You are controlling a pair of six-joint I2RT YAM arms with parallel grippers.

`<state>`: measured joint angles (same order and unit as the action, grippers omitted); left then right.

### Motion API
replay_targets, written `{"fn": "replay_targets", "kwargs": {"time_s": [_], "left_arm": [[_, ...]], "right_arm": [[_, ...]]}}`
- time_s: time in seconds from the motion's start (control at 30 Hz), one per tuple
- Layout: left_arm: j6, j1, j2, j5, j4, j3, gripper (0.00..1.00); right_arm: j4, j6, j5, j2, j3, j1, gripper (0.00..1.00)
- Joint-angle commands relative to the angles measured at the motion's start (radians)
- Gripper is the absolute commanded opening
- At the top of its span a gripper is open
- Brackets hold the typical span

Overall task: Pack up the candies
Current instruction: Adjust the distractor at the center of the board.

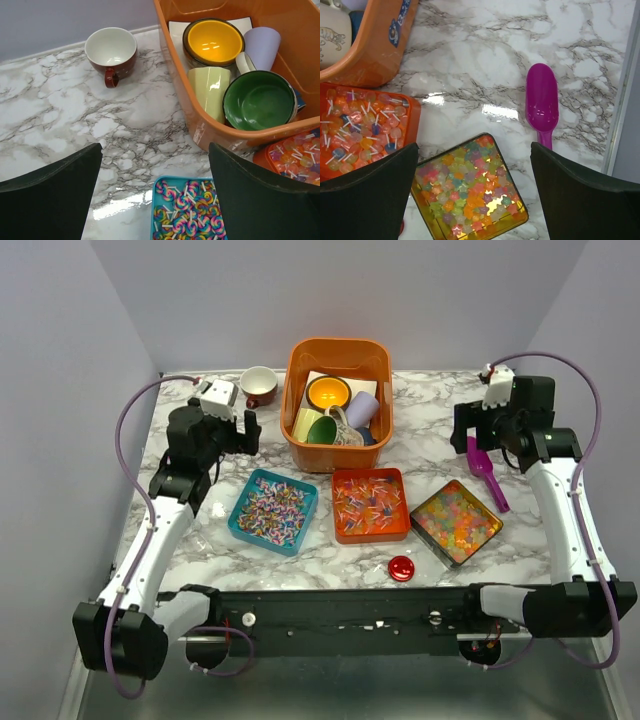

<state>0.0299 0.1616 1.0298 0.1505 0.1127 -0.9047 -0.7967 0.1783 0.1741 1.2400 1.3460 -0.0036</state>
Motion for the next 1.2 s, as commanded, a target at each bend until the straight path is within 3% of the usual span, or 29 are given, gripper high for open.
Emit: {"fn": "replay_targets", "kwargs": {"time_s": [0.0, 0.13, 0.23, 0.3, 0.63, 0.7, 0.77, 0.83, 0.97, 1.1, 1.17], "left_arm": [[0.051, 0.010, 0.053, 0.037, 0.067, -0.097, 0.99], [0.135, 0.041, 0.128, -0.064, 0.077, -0.183, 0.99], [0.215, 0.049, 0.174, -0.136, 0.090, -0.233, 0.99], [0.219, 0.059, 0.193, -0.123, 0.091, -0.243, 0.99], [0.065, 0.085, 0.259, 0.029, 0.070, -0.165, 0.89], [0.064, 0.084, 0.259, 0.081, 0.067, -0.122, 0.84], [0.003, 0.084, 0.265, 0.162, 0.090, -0.111, 0.72], [-0.016, 0.084, 0.279, 0.242, 0.116, -0.112, 0.65], [-0.015, 0.084, 0.323, 0.287, 0.079, -0.082, 0.45], [0.042, 0.092, 0.363, 0.296, 0.016, -0.048, 0.41], [0.048, 0.095, 0.383, 0.297, -0.025, -0.030, 0.34]], "right_arm": [[0.045, -0.036, -0.117, 0.070, 0.079, 0.002, 1.00], [-0.005, 0.056, 0.016, 0.223, 0.319, 0.001, 1.00], [-0.031, 0.035, 0.103, 0.365, 0.468, 0.002, 1.00], [-0.041, 0.014, 0.152, 0.438, 0.602, 0.001, 1.00], [0.034, -0.111, 0.301, 0.815, 0.907, 0.092, 0.98], [0.042, -0.164, 0.349, 0.895, 0.949, 0.103, 0.95], [0.063, -0.219, 0.366, 0.943, 0.993, 0.111, 0.92], [0.086, -0.259, 0.380, 0.995, 1.012, 0.117, 0.88], [0.102, -0.263, 0.398, 1.059, 1.050, 0.151, 0.84], [0.103, -0.261, 0.325, 1.096, 1.061, 0.192, 0.83], [0.105, -0.286, 0.262, 1.113, 1.055, 0.203, 0.82]]}}
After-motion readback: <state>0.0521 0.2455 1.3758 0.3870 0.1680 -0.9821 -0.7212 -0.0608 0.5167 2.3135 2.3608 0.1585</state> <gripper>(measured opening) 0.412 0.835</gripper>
